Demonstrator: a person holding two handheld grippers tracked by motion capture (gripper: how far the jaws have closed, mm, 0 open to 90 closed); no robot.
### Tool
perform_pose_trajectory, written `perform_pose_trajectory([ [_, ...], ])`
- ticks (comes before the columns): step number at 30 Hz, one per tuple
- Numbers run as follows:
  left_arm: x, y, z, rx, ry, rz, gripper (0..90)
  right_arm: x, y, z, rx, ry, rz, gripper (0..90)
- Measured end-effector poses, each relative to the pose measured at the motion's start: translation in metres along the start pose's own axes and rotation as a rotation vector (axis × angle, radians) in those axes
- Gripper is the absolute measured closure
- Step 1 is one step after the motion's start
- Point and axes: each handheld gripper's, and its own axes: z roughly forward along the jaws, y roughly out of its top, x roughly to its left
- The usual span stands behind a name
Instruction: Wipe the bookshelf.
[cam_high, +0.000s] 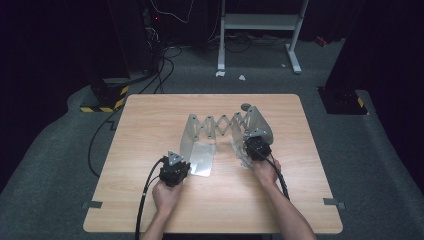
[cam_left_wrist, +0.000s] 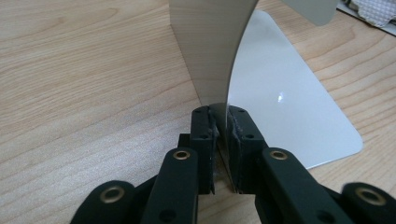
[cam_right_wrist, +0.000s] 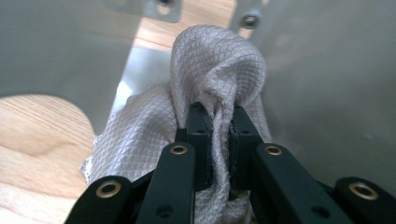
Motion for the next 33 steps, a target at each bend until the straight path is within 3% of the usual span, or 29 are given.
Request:
perform_pose_trajectory([
  [7,0.001,0.0,0.0,0.0,-0.002,-0.003,81.6,-0.011,0.004,-0.019,-0.044,-0.051,-0.007,82.8],
  [20,0.001,0.0,0.0,-0.001,-0.006,-0.007,81.6,-0.02,0.037,-0.064,-0.17,-0.078,-0.018,83.1],
  [33,0.001,0.0,0.0,0.0,-0.007,-0.007,81.6,-0.024,0.078,-0.076,-0.225,-0.093,0.008,83.2],
])
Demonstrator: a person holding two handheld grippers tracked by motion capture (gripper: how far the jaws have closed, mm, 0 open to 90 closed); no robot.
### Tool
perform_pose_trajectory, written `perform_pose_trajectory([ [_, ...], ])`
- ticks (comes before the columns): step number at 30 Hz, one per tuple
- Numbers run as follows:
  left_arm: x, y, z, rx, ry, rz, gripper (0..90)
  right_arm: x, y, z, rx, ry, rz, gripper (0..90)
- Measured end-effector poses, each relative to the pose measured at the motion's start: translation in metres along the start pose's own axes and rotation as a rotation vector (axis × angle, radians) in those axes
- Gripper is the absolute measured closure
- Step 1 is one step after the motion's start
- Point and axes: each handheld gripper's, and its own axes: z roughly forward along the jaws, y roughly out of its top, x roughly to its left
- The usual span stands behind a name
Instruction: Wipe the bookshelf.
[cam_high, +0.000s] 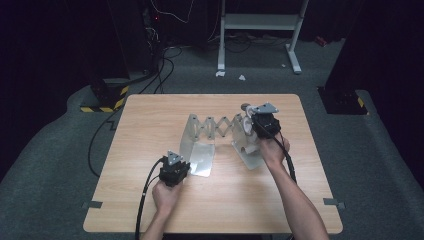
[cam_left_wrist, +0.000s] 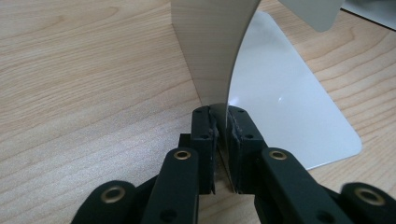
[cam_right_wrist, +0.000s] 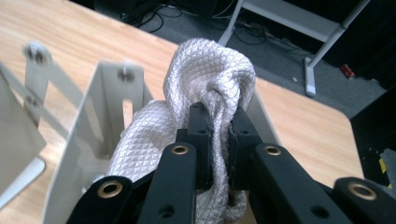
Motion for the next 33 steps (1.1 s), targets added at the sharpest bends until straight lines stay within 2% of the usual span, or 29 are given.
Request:
perform_pose_trajectory([
  [4,0.0,0.0,0.0,0.0,-0.001,-0.001,81.6,-0.002,0.01,0.002,0.0,-0.01,0.009,83.2],
  [8,0.0,0.0,0.0,0.001,-0.003,-0.003,81.6,0.0,0.003,0.011,0.025,-0.008,-0.004,83.3],
  [14,0.0,0.0,0.0,0.001,-0.003,-0.003,81.6,0.009,-0.016,0.026,0.072,0.01,-0.026,83.3],
  [20,0.0,0.0,0.0,0.001,-0.002,-0.003,81.6,0.012,-0.044,0.043,0.133,0.043,-0.003,83.4],
  [33,0.0,0.0,0.0,0.0,0.002,0.002,81.6,0.019,-0.089,0.062,0.242,0.099,-0.013,83.4],
])
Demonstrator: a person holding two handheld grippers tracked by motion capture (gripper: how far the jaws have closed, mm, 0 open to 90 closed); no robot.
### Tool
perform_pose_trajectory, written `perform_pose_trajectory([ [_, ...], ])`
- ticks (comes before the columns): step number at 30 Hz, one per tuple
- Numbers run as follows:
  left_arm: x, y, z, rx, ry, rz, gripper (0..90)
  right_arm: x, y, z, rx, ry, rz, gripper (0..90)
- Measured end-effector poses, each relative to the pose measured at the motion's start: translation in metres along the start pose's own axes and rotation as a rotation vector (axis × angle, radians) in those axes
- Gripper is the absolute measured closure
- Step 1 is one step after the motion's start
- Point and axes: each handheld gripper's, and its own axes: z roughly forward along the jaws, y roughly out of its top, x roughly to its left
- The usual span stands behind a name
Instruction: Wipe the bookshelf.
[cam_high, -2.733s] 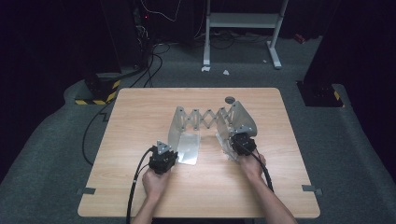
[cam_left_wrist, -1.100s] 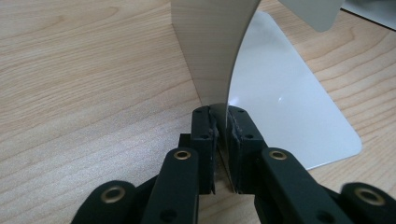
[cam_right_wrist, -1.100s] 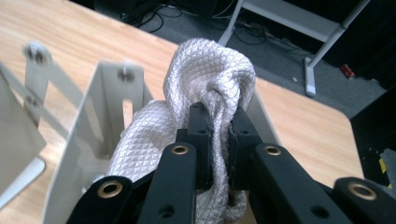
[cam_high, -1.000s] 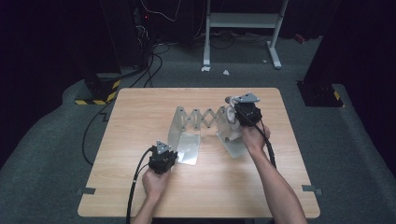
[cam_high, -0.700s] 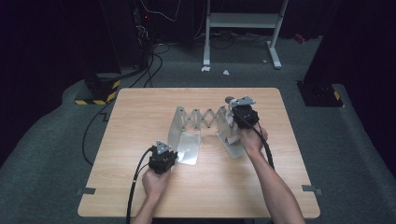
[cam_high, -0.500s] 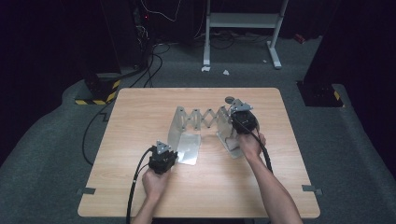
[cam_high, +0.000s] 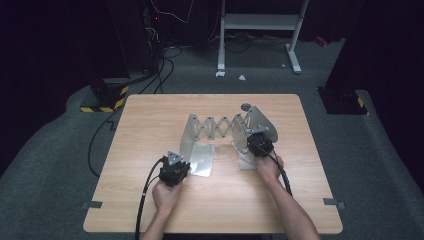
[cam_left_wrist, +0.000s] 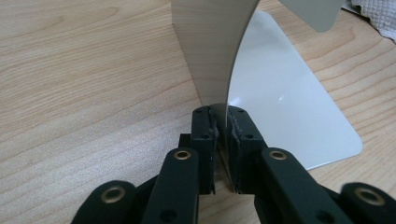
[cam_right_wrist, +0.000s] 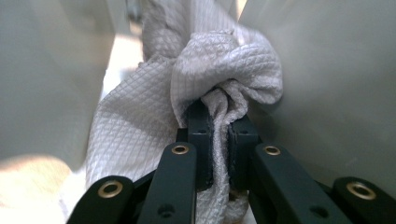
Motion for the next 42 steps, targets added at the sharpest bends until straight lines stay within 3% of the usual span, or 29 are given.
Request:
perform_pose_trajectory([
  [7,0.0,0.0,0.0,0.0,-0.002,-0.001,81.7,-0.003,0.005,-0.009,-0.017,-0.024,-0.019,83.6],
  [14,0.0,0.0,0.0,0.001,-0.006,-0.005,81.6,-0.014,0.027,-0.052,-0.14,-0.063,-0.029,83.6],
  [22,0.0,0.0,0.0,0.002,-0.006,-0.005,81.7,-0.023,0.039,-0.082,-0.219,-0.082,-0.025,83.6],
  [28,0.0,0.0,0.0,0.002,-0.006,-0.005,81.7,-0.027,0.037,-0.092,-0.238,-0.086,-0.029,83.6],
  [34,0.0,0.0,0.0,0.002,-0.007,-0.005,81.7,-0.031,0.023,-0.099,-0.248,-0.078,-0.028,83.6],
  [42,0.0,0.0,0.0,0.002,-0.006,-0.004,81.7,-0.039,0.016,-0.124,-0.321,-0.072,0.001,83.4],
])
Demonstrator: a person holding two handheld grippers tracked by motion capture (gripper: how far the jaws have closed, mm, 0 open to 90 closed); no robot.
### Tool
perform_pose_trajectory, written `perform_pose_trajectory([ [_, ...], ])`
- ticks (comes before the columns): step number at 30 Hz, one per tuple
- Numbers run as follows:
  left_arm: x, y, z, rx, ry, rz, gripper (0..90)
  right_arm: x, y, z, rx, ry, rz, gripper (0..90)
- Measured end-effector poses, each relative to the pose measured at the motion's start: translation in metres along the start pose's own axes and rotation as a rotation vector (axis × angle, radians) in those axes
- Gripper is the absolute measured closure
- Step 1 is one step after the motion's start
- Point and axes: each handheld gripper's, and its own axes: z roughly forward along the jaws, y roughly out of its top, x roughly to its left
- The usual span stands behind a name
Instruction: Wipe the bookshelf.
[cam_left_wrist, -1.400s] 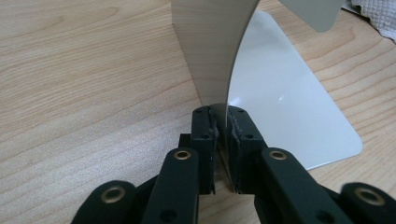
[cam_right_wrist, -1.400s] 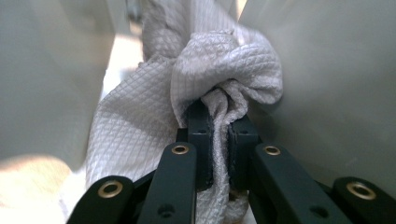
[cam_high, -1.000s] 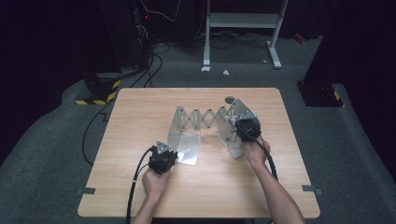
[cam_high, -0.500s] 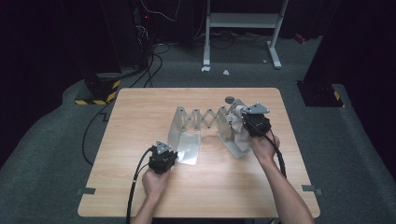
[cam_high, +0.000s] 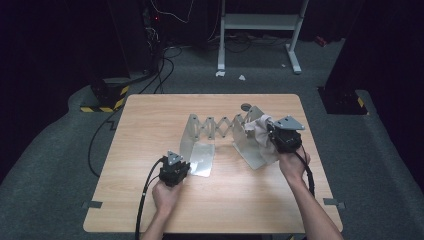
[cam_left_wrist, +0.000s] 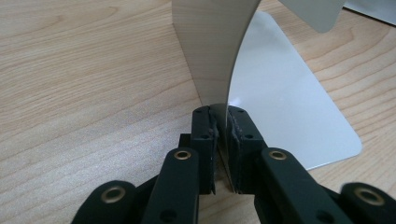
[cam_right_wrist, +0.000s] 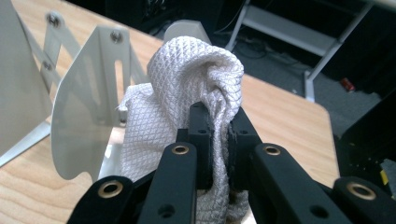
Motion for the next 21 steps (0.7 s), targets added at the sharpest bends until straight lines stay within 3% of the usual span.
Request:
perform_pose_trajectory([
  [6,0.0,0.0,0.0,-0.001,0.002,0.003,81.7,-0.005,0.0,-0.009,-0.027,-0.005,0.008,83.4],
  [12,0.0,0.0,0.0,-0.001,0.002,0.003,81.7,-0.006,-0.015,-0.014,-0.027,0.006,0.038,83.4],
  [21,0.0,0.0,0.0,0.0,0.0,0.0,81.7,-0.001,-0.052,-0.001,0.043,0.026,0.076,83.2],
])
